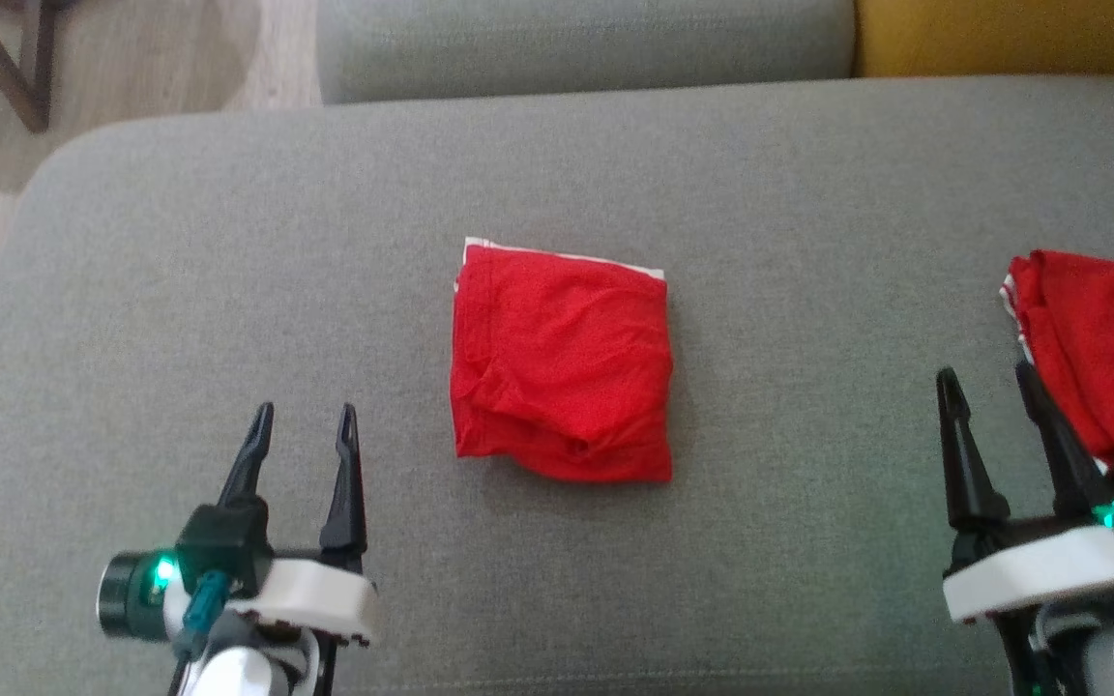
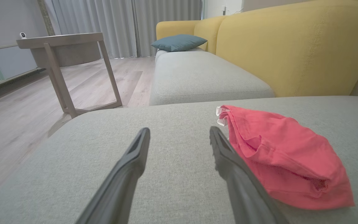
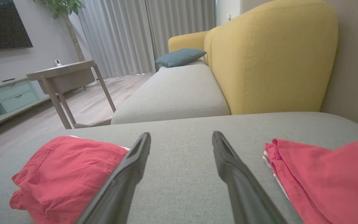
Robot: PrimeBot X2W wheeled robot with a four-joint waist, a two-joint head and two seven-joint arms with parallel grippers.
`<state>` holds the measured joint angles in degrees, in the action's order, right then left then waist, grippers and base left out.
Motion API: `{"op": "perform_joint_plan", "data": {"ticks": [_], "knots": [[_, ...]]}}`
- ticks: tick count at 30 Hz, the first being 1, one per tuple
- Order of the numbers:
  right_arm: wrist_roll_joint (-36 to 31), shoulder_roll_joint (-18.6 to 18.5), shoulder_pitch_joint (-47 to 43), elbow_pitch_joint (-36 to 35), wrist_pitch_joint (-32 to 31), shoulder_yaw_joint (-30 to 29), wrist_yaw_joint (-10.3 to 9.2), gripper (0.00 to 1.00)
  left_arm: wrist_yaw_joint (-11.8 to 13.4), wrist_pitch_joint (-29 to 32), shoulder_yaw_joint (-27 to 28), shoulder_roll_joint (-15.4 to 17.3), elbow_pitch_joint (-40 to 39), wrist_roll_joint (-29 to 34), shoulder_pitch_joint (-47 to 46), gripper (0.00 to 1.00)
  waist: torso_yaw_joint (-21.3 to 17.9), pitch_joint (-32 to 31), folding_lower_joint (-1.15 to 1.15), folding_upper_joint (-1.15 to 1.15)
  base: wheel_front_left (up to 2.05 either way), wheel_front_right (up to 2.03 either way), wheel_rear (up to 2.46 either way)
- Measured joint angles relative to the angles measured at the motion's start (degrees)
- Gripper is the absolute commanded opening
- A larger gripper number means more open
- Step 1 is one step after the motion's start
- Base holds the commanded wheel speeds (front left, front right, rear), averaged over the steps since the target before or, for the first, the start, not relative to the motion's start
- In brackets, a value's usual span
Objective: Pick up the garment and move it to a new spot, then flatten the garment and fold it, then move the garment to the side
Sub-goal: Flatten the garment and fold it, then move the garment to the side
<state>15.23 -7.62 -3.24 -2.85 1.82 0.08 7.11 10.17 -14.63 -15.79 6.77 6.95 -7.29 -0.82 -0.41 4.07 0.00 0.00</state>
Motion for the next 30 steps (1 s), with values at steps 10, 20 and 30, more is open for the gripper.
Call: {"op": "perform_joint_plan", "data": {"ticks": [10, 20, 30], "knots": [[-2.26, 2.22, -4.93, -2.81, -2.87, -2.09, 0.0, 1.0, 0.51, 1.43, 0.23, 1.63, -0.42, -0.93, 4.91, 1.0, -0.24, -4.09, 0.0, 0.0, 0.0, 0.0, 0.0], [-2.69, 2.92, -5.77, -3.88, -4.2, -2.14, 0.0, 1.0, 1.01, 1.9, 0.21, 2.01, -0.87, -0.94, 5.22, 1.0, -0.19, -4.28, 0.0, 0.0, 0.0, 0.0, 0.0], [-2.69, 3.09, -5.77, -3.93, -4.45, -2.18, 0.0, 1.0, 1.44, 1.9, 0.08, 2.15, -1.01, -0.96, 5.21, 1.0, -0.37, -4.35, 0.0, 0.0, 0.0, 0.0, 0.0]]}}
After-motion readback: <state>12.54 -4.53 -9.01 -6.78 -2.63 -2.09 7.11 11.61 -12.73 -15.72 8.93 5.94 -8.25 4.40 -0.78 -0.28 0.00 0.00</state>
